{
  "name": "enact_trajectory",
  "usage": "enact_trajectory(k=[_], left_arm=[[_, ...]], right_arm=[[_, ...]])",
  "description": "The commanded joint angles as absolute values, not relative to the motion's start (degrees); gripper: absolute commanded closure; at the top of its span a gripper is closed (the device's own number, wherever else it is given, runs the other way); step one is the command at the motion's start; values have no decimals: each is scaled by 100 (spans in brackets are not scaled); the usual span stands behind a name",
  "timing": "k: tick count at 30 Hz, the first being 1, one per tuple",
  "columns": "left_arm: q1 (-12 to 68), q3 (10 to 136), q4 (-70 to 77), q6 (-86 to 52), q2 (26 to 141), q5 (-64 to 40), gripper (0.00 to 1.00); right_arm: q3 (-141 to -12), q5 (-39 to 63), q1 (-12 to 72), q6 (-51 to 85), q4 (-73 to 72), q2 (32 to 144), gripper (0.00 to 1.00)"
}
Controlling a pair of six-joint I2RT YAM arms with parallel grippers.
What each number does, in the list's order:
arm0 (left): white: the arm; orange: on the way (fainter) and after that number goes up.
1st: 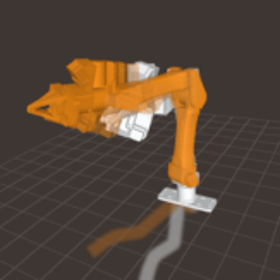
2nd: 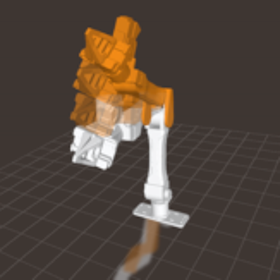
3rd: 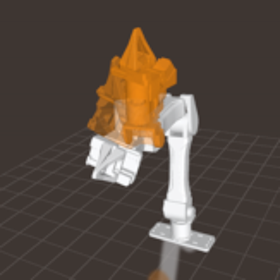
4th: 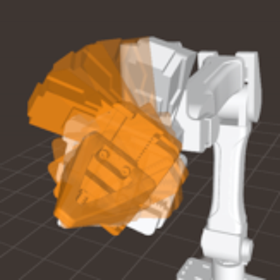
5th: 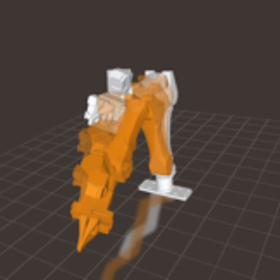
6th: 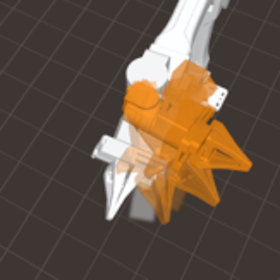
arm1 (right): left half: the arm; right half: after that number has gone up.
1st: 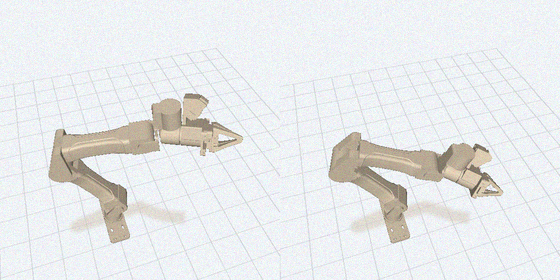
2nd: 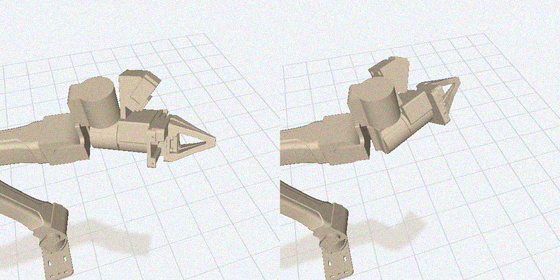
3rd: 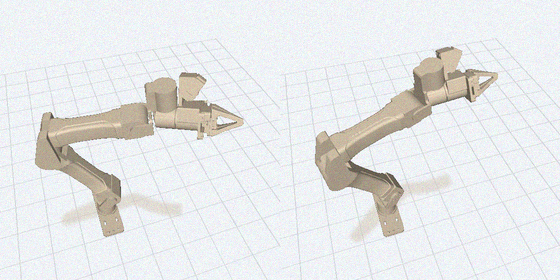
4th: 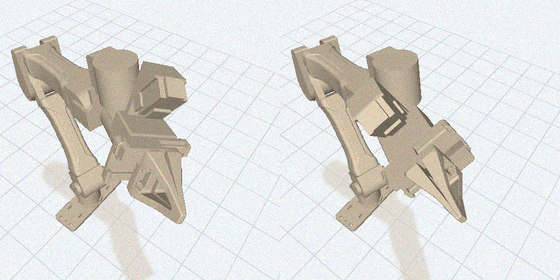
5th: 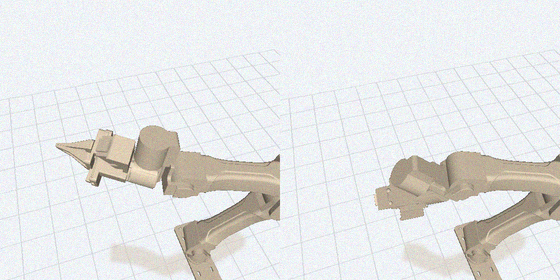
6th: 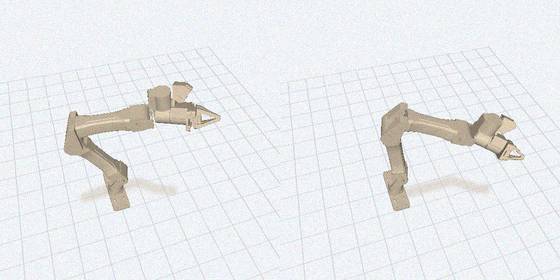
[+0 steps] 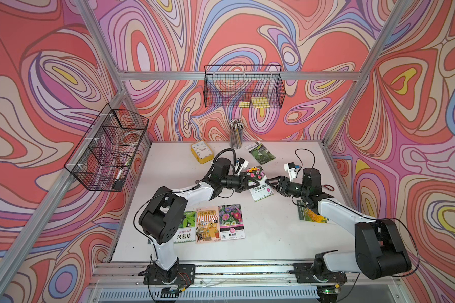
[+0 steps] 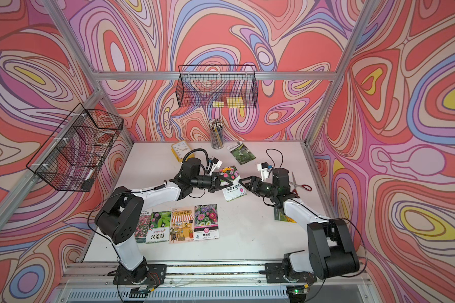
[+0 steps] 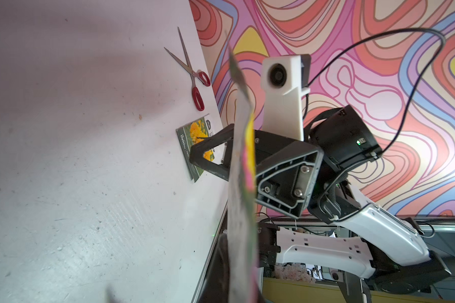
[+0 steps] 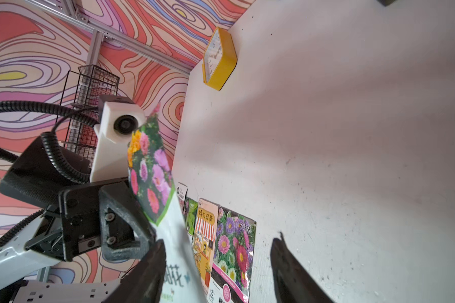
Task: Arrange the seed packets in a row
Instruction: Pick up the seed packet from the center of the board, then place the seed packet at the center of the board.
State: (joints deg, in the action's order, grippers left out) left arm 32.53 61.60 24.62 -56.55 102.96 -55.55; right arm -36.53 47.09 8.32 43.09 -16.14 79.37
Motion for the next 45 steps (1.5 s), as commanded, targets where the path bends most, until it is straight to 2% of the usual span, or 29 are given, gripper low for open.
enact_trajectory(k=[1, 3, 9, 11, 13, 14, 16, 17, 18, 20, 23, 25, 28, 31, 33, 39, 45], left_arm=[[3243, 6117, 2639, -5672, 10181, -5793, 100], [3243, 6126, 2633, -5688, 10222, -5768, 100], [3249, 6202, 2626, -5730, 10391, -5761, 100], [3245, 6240, 2594, -5755, 10461, -5708, 100], [3243, 6283, 2443, -5694, 10525, -5563, 97], [3247, 6304, 2349, -5642, 10551, -5485, 88], [3230, 6302, 2171, -5544, 10547, -5348, 60], [3218, 6306, 1994, -5444, 10503, -5252, 42], [3195, 6314, 1678, -5267, 10418, -5080, 30], [3102, 6353, 802, -4814, 10172, -4449, 28], [3025, 6412, -505, -4169, 9667, -2919, 24], [3023, 6329, -819, -4062, 9352, -2134, 18], [3014, 6197, -949, -4112, 9044, -1554, 12], [3006, 6083, -874, -4196, 8878, -1400, 8], [3010, 6052, -830, -4268, 8822, -1384, 1], [3006, 5795, -406, -4541, 8703, -1369, 1], [3006, 5731, -376, -4570, 8660, -1345, 1]], right_arm=[[-3328, 5281, 827, 5121, -2984, 8098, 44], [-3130, 5349, 831, 5454, -3657, 8113, 54], [-2818, 5499, 826, 5786, -4157, 8009, 86], [-2733, 5530, 827, 5886, -4246, 7969, 100], [-2679, 5515, 829, 5741, -4056, 7916, 100], [-2621, 5481, 826, 5651, -3959, 7861, 100], [-2515, 5295, 826, 5383, -3579, 7681, 100], [-2468, 5159, 826, 5231, -3335, 7555, 100], [-2426, 4974, 831, 4994, -2943, 7375, 100], [-2335, 4376, 828, 4595, -2098, 6993, 100], [-2040, 3602, 835, 4425, -1443, 6423, 100], [-1753, 3233, 850, 4641, -1401, 6068, 100], [-1420, 2842, 967, 4894, -1336, 5617, 100], [-1274, 2510, 1257, 5050, -1100, 5342, 100], [-1213, 2269, 1573, 5203, -956, 5280, 100], [-1017, 1515, 2555, 5756, -802, 5199, 100], [-895, 1058, 3068, 6137, -394, 4861, 100]])
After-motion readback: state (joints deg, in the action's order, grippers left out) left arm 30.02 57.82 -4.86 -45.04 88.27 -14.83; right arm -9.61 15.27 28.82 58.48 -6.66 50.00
